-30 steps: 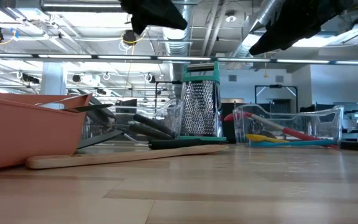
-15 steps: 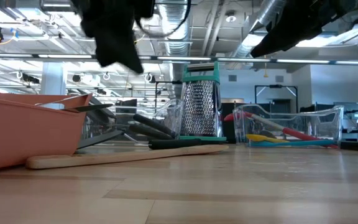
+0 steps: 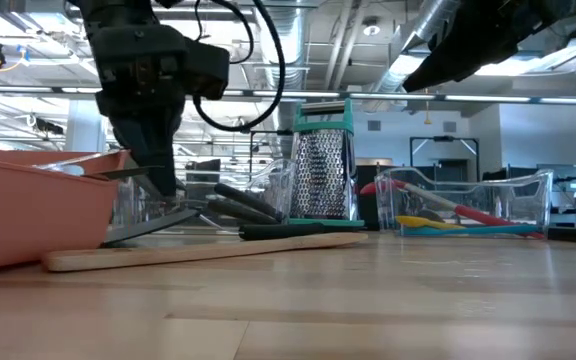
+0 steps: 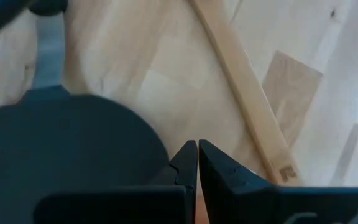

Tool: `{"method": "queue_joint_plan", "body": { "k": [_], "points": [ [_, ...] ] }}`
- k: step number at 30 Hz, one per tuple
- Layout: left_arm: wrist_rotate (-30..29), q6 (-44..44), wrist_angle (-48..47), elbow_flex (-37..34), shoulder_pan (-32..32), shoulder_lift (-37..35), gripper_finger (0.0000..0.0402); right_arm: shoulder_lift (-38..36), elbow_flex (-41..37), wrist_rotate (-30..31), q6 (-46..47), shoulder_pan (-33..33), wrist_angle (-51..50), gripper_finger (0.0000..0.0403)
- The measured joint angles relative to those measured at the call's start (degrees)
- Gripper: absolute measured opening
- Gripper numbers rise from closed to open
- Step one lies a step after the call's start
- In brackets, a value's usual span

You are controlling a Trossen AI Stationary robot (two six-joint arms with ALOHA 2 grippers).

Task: Pick & Place Kitchen Items
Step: Adjust the orange bin

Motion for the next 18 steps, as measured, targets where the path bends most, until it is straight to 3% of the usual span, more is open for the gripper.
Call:
{"method": "queue_joint_plan", "body": {
  "k": [18],
  "points": [
    [2.1, -15.7, -10.5, -0.1, -9.8, -0.5, 0.0002, 0.0, 0.0, 0.0, 0.0, 0.0, 0.0, 0.0001]
  ]
}}
